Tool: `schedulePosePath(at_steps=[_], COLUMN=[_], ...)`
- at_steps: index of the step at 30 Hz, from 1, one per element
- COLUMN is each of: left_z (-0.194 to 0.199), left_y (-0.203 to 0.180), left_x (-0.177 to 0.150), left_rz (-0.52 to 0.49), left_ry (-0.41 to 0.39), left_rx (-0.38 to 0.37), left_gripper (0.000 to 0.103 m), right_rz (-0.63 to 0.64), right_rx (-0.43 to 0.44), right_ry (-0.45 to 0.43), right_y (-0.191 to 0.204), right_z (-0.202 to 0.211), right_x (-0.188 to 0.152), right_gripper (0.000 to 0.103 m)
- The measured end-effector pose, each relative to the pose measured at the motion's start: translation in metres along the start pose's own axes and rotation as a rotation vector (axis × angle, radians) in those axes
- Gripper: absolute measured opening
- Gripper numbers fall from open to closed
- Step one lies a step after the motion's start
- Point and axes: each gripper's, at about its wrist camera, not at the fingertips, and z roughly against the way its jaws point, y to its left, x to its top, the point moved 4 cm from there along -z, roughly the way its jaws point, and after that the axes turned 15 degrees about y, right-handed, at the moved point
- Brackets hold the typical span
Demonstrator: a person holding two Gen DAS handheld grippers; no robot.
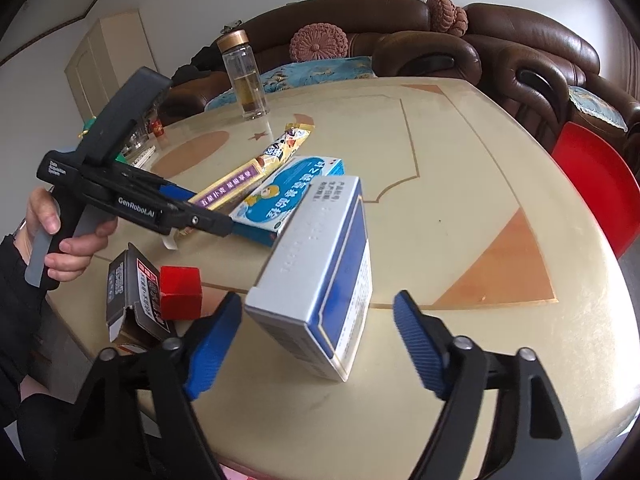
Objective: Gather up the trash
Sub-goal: 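Grasp the maroon snack box with the left tool while the right tool grasps the white medicine box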
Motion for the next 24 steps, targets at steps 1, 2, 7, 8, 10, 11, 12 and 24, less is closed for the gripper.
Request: schedulePosePath(at_steps=[1,2,7,8,10,11,12,24], left_z=[0.000,0.000,0.002,0.002,0.002,0.002,0.002,0.012], left_y=[0.001,0.001,0.001,0.002,0.003,0.004,0.004,-0.004], left_x=[0.000,0.000,-0.001,-0.001,-0.001,-0.002,-0.002,-0.004], left_rz=[0.002,0.004,0.018,0.021,0.030,0.033,0.038,0.077], left_ry=[0.001,-0.001,-0.012,-0.013,-0.017,-0.017,-0.017,-0.050], left_rx=[-0.003,-0.004,-0.016,-0.018,-0.019,-0.012,0.000,0.058], left_gripper=[0.067,0.065,0.058,0.058,0.058,0.058,0.058,0.057], right_rz=[0.001,0.001,0.003,0.002,-0.006,-0.009,-0.011,0.051], right_rx=[0.001,0.000,-0.009,-0.012,-0.016,-0.013,-0.011,-0.066], right_ry=[0.001,0.001,0.010,0.012,0.017,0.016,0.014,-0.051], right_y=[0.000,-0.001,-0.001,-0.002,-0.004,-0.004,-0.005,0.006], right_z=[-0.001,-0.001,-0.005,-0.006,-0.008,-0.008,-0.008,0.007], right_x=[0.000,0.000,0.001,0.001,0.000,-0.001,-0.001,0.000], right_gripper=[0.069,0.067,0.046,0.041,0.032,0.027,0.025,0.022])
